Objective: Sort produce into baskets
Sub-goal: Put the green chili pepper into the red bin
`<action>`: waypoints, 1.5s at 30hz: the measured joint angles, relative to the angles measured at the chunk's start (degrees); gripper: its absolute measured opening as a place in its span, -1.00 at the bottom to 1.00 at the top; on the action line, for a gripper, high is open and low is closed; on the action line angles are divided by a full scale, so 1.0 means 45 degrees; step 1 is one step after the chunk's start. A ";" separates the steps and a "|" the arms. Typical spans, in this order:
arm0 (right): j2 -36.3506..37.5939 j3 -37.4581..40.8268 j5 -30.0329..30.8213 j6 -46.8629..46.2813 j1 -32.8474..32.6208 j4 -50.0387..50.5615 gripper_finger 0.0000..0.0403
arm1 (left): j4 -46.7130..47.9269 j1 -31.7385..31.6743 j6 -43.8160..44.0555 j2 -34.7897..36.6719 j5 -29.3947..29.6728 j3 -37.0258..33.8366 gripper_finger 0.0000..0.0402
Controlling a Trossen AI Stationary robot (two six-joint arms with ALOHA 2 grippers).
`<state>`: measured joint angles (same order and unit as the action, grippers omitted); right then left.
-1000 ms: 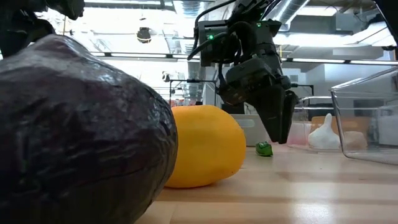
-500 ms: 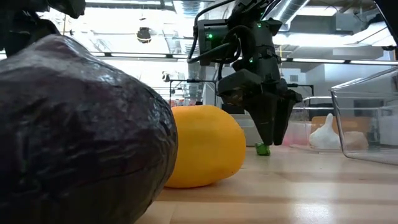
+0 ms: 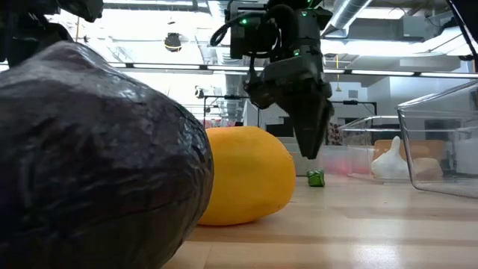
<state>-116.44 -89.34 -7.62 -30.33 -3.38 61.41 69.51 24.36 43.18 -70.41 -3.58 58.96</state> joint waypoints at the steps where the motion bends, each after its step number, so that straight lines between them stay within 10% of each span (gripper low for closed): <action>1: 0.0000 0.0000 0.0006 0.0406 -0.0014 0.0055 -0.16 | -0.0003 -0.0005 0.0000 0.0000 0.0002 0.0000 -0.16; 16: -0.0005 0.0013 0.1096 0.7013 -0.0471 -0.0049 -0.16 | -0.0003 -0.0004 0.0022 0.0000 0.0318 0.0000 -0.16; 45: -0.0015 0.1763 0.2066 0.7180 -0.0466 -0.2191 -0.24 | -0.0004 -0.0002 0.0029 0.0002 0.0323 -0.0005 -0.16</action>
<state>-116.51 -81.41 1.67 1.98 -5.48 51.55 69.49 24.35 43.31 -70.40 -2.13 58.94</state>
